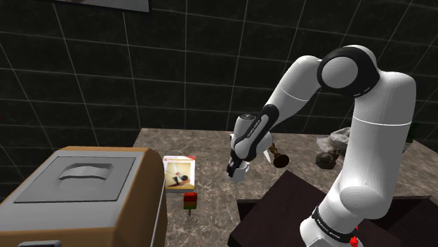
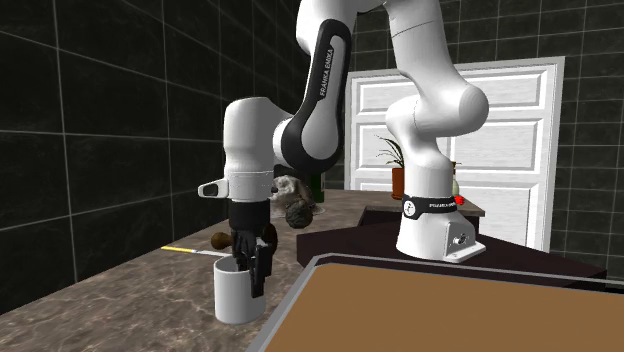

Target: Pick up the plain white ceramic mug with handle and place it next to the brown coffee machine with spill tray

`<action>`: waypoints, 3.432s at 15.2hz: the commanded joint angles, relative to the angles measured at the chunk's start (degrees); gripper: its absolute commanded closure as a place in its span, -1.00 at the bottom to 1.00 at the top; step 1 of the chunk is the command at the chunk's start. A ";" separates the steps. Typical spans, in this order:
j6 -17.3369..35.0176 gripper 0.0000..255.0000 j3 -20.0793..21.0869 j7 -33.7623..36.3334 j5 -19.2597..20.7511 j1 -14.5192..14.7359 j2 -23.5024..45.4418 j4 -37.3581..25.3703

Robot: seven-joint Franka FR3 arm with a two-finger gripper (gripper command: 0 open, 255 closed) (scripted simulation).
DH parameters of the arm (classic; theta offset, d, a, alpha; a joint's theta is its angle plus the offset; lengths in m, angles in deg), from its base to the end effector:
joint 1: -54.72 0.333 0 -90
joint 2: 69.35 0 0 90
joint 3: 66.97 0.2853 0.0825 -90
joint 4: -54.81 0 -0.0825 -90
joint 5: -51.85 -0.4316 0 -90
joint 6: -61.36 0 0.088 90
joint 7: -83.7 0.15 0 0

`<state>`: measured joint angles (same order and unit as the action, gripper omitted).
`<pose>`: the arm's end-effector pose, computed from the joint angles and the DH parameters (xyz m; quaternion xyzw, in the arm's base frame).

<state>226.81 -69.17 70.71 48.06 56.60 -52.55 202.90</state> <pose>0.4430 -0.0082 0.0381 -0.9968 -0.0794 -0.0055 0.0023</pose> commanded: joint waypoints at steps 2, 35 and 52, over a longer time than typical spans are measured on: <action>0.00 1.00 0.00 0.00 0.00 0.00 0.00 0.00; -22.10 1.00 -1.47 2.91 3.84 0.75 -22.31 0.16; -37.07 1.00 -1.22 3.51 4.54 0.59 -32.17 -4.96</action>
<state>190.47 -70.37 74.26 52.57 57.21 -84.44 198.37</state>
